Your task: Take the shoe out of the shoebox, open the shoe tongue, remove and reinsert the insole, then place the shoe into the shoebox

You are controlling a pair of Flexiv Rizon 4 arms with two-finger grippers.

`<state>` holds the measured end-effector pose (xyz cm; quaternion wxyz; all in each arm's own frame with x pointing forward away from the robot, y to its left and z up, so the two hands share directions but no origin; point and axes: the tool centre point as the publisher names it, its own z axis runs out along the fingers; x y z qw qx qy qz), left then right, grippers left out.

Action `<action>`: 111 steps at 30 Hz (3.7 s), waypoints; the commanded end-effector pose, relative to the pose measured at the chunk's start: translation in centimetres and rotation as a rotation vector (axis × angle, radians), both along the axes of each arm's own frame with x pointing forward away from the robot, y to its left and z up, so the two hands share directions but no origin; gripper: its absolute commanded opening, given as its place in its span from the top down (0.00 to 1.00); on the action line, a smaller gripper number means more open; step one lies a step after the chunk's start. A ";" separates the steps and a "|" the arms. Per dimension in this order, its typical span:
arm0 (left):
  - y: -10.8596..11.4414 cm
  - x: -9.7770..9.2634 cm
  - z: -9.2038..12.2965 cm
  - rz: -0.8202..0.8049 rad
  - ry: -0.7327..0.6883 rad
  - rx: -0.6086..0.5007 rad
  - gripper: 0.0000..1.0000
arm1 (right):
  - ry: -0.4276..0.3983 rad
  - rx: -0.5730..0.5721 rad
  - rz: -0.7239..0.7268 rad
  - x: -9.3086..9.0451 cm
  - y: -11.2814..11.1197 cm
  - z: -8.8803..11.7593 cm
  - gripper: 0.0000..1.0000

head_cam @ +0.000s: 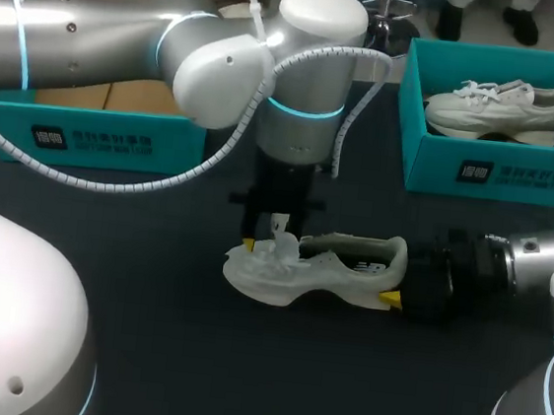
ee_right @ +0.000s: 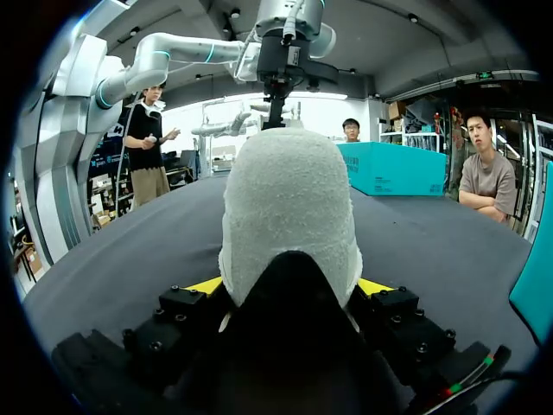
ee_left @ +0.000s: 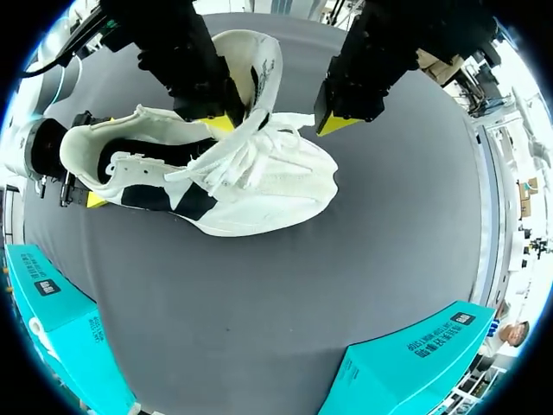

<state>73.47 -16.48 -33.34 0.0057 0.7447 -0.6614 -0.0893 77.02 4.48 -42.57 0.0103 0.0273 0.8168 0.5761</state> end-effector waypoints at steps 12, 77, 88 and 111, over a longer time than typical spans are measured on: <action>0.6 -0.3 0.5 -0.001 -0.023 -0.017 1.00 | 0.000 -0.001 -0.002 -0.1 0.1 -0.4 1.00; -6.6 1.1 10.8 -1.561 -0.004 -0.196 0.00 | 0.000 -0.001 -0.002 -0.1 0.1 -0.4 1.00; -9.2 0.7 9.1 -1.657 0.038 -0.228 0.01 | 0.000 -0.001 -0.002 -0.1 0.1 -0.4 1.00; -10.1 1.3 7.2 -1.671 0.052 -0.234 1.00 | 0.000 -0.001 -0.002 -0.1 0.1 -0.4 1.00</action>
